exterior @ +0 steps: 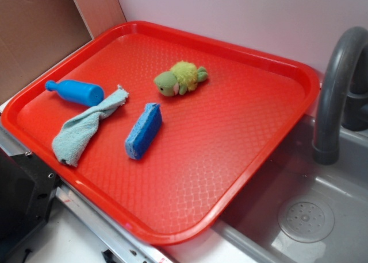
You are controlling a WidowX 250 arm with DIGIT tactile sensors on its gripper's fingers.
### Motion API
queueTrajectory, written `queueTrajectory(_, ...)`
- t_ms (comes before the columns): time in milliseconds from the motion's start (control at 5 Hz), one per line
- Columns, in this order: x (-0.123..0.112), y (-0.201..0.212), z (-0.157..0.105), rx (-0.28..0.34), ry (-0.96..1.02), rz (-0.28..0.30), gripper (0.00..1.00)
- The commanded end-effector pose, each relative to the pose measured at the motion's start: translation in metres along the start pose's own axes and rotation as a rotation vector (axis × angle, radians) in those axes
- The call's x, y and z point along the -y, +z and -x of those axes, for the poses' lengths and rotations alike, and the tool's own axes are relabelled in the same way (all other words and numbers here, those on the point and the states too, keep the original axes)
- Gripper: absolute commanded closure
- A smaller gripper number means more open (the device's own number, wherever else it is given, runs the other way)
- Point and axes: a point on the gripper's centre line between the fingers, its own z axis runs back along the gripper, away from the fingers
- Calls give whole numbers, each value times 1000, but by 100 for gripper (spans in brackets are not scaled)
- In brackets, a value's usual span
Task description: Grab the green animal.
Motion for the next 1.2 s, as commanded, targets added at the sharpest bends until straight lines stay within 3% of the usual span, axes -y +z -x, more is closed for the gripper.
queueTrajectory(0,0,0,0,0,0,0,0)
queueTrajectory(200,-4,-5,-15,52,31,-2,0)
queueTrajectory(400,-9,-18,-39,159,43,-23,0)
queueTrajectory(600,-14,-41,-70,206,-1,-19,0)
queueTrajectory(800,-10,-65,-98,213,-35,-42,0)
queueTrajectory(1000,1,-92,-122,196,-52,-115,0)
